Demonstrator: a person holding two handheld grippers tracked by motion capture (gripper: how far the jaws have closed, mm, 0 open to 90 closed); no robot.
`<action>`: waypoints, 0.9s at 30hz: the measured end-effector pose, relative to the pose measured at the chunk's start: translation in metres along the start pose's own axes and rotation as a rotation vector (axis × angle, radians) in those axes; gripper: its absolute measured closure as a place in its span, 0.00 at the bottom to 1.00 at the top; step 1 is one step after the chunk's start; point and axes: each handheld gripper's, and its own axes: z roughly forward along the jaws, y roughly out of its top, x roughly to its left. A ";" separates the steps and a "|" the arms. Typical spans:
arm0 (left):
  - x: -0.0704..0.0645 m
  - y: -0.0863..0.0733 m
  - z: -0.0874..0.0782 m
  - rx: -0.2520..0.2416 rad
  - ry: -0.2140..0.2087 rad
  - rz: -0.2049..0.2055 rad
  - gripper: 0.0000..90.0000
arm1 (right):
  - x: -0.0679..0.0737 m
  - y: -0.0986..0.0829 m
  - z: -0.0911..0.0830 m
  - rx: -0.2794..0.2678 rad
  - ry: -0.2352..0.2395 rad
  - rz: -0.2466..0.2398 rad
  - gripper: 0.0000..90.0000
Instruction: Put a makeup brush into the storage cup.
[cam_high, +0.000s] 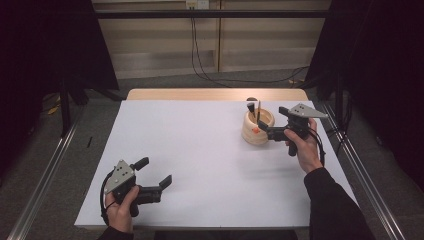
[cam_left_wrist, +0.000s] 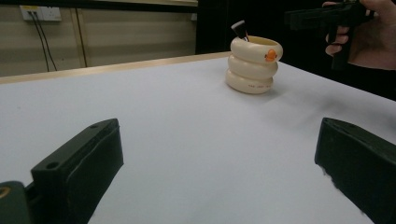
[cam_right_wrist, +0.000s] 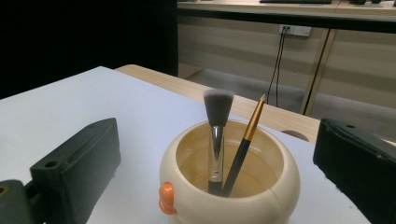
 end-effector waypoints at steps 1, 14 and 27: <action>0.000 0.000 0.000 0.001 -0.001 0.001 0.01 | 0.001 -0.001 -0.002 0.001 0.004 -0.006 0.00; -0.002 0.000 -0.001 -0.010 -0.002 0.004 0.01 | 0.015 -0.008 -0.027 -0.001 -0.011 -0.015 0.00; -0.002 0.001 -0.004 -0.013 0.004 0.009 0.01 | 0.021 -0.017 -0.057 0.010 -0.052 -0.026 0.00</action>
